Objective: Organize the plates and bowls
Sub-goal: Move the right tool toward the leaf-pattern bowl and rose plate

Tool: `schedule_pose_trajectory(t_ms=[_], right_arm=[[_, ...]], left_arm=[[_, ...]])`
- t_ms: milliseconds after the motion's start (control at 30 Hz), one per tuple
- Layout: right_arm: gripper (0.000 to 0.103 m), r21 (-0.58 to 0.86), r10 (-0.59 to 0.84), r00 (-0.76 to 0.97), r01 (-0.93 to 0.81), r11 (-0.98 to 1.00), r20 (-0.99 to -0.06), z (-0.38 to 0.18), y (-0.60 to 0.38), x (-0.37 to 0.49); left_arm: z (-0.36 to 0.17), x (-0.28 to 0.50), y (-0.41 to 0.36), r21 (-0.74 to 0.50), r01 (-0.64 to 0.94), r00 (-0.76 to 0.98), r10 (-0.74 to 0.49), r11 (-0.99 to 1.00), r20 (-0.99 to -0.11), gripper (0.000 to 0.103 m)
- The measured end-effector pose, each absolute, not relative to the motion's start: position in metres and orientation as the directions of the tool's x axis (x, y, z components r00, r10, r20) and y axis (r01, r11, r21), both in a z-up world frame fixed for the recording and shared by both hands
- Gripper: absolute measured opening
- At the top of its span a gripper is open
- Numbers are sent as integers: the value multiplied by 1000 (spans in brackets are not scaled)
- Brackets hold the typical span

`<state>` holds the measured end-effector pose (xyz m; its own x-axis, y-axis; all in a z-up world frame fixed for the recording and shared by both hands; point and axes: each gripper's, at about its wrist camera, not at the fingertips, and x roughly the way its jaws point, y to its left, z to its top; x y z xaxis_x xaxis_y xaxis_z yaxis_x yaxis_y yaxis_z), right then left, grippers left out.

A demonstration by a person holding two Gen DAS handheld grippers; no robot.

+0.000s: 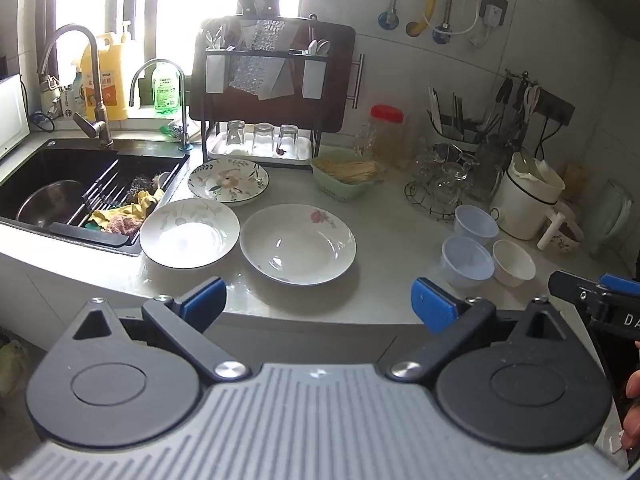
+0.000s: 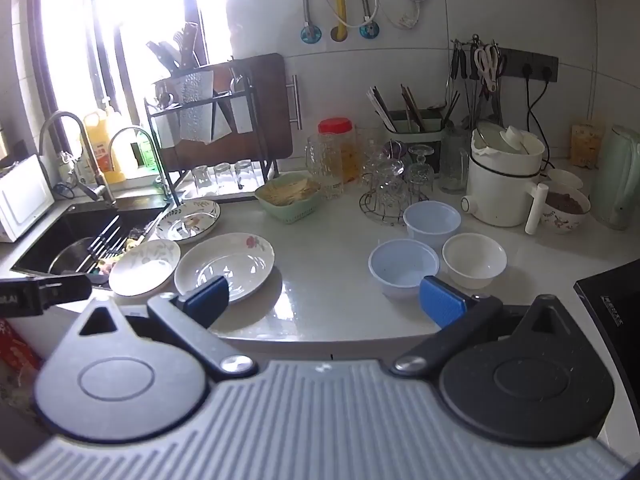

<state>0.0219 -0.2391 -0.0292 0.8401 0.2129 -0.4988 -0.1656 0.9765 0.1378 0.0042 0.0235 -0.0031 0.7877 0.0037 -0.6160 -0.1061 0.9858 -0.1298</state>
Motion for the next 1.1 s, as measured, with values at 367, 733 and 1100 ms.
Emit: schedule_pose_trajectory(t_ms=[367,733,1100], right_arm=[[103,142,188,849,-134,981,-495,-29,-243,30],[103,156,196,857,-136,978,-478,-25,-242,26],[103,139,186,863,-136,981,-469,-25,-245,25]], left_arm=[[3,22,32,-136,-56,790,-39,989,-612,100],[-6,18,21,-132,-38,782,-52,991,-621,100],[-13,20,22,-149,-44,776,-60,988,-628,100]])
